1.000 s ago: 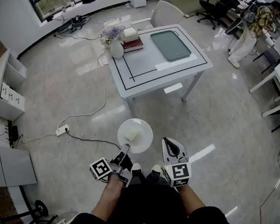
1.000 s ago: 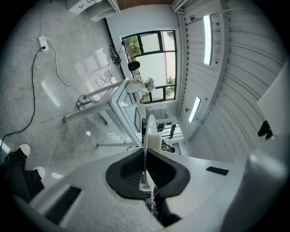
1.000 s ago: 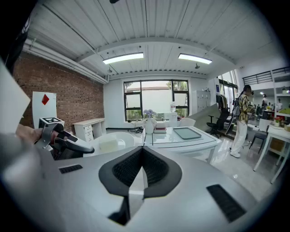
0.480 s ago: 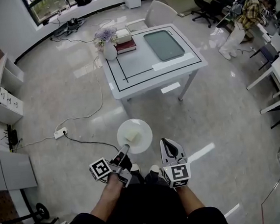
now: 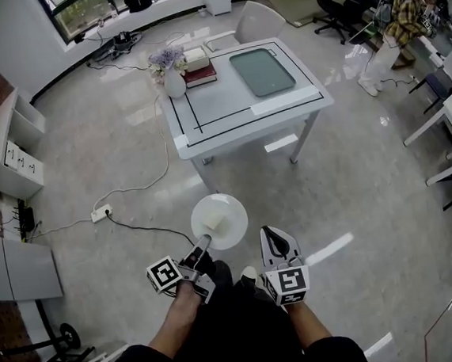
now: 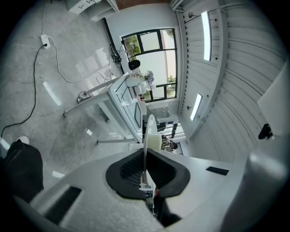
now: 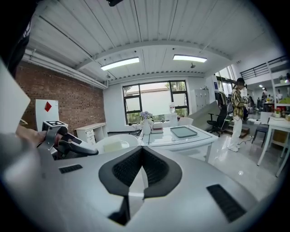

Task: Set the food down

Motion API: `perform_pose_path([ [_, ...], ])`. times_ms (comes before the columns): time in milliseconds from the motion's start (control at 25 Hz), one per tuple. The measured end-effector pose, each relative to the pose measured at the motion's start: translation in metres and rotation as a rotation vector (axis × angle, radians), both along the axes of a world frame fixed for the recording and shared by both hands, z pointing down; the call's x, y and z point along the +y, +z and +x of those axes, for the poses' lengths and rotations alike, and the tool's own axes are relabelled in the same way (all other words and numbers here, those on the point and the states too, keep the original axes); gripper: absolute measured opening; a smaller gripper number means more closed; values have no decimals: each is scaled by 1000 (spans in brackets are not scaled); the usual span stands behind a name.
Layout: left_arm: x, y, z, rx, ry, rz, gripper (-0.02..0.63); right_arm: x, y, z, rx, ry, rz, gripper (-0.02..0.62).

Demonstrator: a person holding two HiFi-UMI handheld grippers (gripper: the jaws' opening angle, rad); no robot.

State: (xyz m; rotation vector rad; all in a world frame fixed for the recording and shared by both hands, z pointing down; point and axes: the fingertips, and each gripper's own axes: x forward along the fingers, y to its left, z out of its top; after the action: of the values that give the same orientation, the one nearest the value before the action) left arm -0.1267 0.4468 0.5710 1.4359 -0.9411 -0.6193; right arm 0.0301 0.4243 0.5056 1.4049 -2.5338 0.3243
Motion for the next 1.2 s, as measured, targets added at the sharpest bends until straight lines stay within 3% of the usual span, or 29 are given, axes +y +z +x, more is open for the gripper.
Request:
perform_pose_path([
  [520, -23, 8, 26, 6, 7, -7, 11, -24, 11, 22, -6, 3, -11, 9],
  [1200, -153, 22, 27, 27, 30, -44, 11, -156, 19, 18, 27, 17, -41, 9],
])
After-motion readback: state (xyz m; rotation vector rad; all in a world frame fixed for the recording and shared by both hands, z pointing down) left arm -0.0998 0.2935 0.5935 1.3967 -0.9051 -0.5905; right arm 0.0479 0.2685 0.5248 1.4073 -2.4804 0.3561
